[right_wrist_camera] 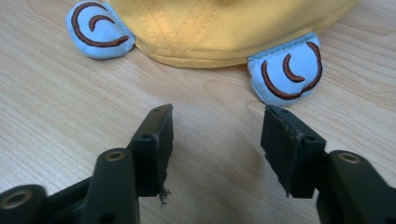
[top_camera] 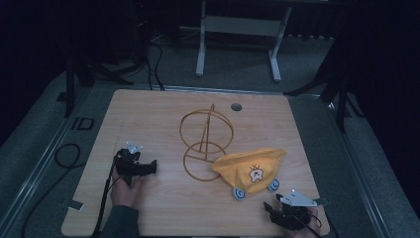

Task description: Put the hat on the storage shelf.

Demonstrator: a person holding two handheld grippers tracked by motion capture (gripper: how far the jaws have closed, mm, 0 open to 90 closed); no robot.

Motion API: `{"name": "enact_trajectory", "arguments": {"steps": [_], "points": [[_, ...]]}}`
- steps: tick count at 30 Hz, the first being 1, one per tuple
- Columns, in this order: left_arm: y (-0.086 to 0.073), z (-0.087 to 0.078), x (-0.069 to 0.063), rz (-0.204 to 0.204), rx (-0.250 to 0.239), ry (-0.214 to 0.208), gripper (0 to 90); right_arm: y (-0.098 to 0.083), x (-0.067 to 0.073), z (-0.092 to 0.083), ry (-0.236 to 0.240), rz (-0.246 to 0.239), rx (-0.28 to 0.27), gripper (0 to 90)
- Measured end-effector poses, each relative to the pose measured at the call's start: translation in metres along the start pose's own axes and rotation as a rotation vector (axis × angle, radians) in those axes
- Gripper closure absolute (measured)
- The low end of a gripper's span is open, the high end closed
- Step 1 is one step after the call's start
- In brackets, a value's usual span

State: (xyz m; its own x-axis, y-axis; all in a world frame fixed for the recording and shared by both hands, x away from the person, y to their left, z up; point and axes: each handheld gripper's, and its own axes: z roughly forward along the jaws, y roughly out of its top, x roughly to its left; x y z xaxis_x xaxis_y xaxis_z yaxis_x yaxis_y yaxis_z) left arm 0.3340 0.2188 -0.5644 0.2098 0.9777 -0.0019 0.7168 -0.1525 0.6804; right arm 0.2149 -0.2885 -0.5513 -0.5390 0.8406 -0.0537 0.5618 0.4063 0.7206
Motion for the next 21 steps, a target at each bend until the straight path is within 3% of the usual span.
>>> {"name": "enact_trajectory", "arguments": {"steps": [10, 14, 21], "points": [[0.000, 0.000, 0.000, 0.001, 0.000, 0.000, 0.4, 0.001, -0.004, -0.003, 0.014, 0.042, -0.022, 48.6], [0.000, 0.000, 0.000, 0.001, 0.000, 0.000, 0.4, 0.004, -0.005, -0.002, 0.013, 0.035, -0.018, 48.6], [0.000, 0.000, 0.000, 0.002, 0.000, 0.000, 0.4, 0.010, -0.017, 0.001, 0.007, 0.050, -0.019, 45.7]]}}
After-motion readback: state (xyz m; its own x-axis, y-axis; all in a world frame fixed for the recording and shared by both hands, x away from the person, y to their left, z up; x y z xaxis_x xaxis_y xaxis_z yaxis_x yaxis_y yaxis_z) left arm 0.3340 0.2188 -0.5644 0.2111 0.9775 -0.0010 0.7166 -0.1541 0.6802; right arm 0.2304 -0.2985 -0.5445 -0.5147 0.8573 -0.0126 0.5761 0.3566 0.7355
